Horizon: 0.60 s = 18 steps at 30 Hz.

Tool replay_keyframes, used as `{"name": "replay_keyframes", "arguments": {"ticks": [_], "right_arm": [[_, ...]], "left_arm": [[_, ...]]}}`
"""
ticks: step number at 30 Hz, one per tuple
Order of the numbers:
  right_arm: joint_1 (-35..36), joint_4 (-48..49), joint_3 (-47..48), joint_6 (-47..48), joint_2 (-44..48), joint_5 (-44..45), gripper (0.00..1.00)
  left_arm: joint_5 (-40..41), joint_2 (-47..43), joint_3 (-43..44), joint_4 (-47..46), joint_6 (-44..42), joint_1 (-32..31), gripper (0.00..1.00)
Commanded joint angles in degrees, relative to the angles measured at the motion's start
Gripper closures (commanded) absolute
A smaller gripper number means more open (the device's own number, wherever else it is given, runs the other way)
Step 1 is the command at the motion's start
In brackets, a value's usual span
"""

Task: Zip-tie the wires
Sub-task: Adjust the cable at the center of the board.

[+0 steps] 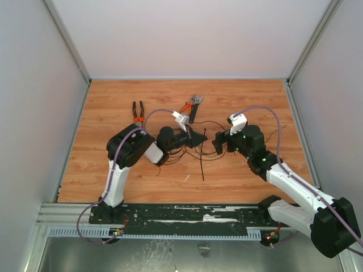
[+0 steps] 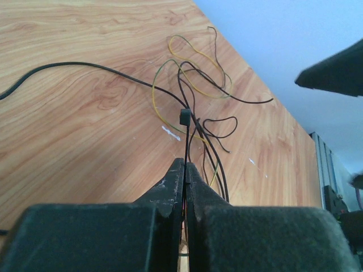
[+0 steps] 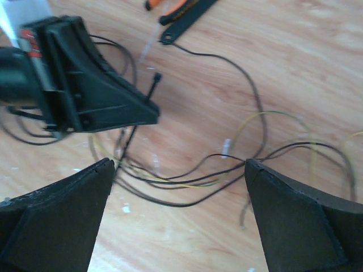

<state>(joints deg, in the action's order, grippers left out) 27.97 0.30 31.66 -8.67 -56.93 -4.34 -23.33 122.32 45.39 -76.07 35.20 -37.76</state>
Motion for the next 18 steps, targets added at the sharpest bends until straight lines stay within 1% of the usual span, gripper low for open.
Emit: {"name": "replay_keyframes", "arguments": {"ticks": [1,5,8,9,11,14,18], "right_arm": [[0.0,2.3,2.5,16.2,-0.6,6.3,0.01],[0.8,4.1,2.6,23.3,0.1,1.4,0.01],[2.6,4.9,-0.4,24.9,2.8,0.4,0.01],[3.6,5.9,-3.1,25.3,4.1,0.2,0.01],[7.4,8.4,-7.0,27.6,6.0,1.3,0.01],[14.9,9.2,-8.5,32.2,5.3,5.1,0.01],[17.7,8.7,-8.7,34.4,1.7,6.7,0.01]], "left_arm": [[-3.0,0.3,1.9,-0.4,1.1,0.5,1.00],[-4.3,0.2,2.5,0.2,1.8,1.0,1.00],[-6.6,0.3,3.2,0.2,3.1,1.6,1.00],[-7.2,0.4,3.4,0.1,3.5,1.9,1.00],[-8.2,0.4,3.6,0.2,4.0,2.1,1.00],[-9.1,0.5,3.6,0.3,4.0,2.5,1.00],[-9.5,0.7,3.5,0.3,4.3,2.8,1.00]]}}
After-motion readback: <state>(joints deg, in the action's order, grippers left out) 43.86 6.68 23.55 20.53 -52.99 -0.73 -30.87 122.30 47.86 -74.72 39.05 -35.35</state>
